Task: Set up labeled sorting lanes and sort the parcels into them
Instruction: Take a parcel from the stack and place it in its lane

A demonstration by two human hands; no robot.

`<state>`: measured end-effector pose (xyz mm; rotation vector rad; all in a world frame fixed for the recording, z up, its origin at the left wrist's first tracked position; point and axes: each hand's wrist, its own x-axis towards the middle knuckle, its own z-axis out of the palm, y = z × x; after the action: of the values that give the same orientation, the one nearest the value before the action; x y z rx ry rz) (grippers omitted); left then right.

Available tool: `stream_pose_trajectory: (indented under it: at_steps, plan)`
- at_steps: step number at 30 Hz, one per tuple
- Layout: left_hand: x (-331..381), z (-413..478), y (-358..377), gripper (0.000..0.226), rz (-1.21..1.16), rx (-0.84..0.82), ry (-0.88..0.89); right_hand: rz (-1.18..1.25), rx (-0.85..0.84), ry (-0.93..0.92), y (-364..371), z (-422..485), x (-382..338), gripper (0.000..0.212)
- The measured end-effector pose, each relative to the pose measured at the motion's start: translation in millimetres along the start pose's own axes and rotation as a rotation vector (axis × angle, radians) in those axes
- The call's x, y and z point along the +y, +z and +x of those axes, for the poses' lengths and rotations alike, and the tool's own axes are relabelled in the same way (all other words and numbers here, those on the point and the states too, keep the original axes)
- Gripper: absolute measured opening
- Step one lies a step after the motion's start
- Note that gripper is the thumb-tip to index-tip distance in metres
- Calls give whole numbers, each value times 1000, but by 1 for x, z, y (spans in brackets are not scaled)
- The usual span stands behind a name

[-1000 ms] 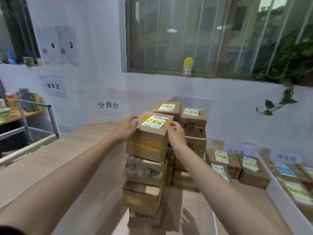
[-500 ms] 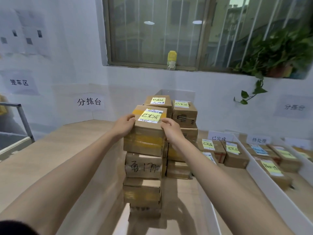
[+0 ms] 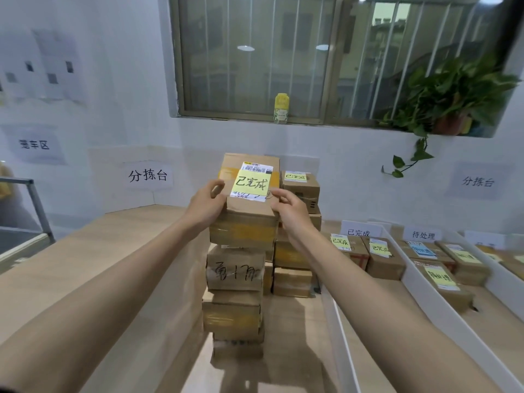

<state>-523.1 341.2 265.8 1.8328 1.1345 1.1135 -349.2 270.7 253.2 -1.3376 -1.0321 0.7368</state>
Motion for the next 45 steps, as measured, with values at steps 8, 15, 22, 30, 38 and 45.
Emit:
stream_pose_trajectory:
  at_steps: [8,15,22,30,38,45]
  plan:
    - [37,-34,42,41,-112,53,12,57,16,-12,-57,-33,-15,44]
    - [73,-81,114,39,-124,49,1,50,50,-14,-141,-73,-10,44]
    - [103,-126,202,42,-134,25,-15,34,123,2,-232,-102,12,46]
    - [121,-152,284,43,-103,-44,-16,48,164,60,-319,-130,35,43]
    - [117,-152,346,40,-71,-163,-24,100,245,101,-370,-130,68,40]
    - [103,-135,402,37,-66,-220,-28,60,305,173,-405,-105,111,42]
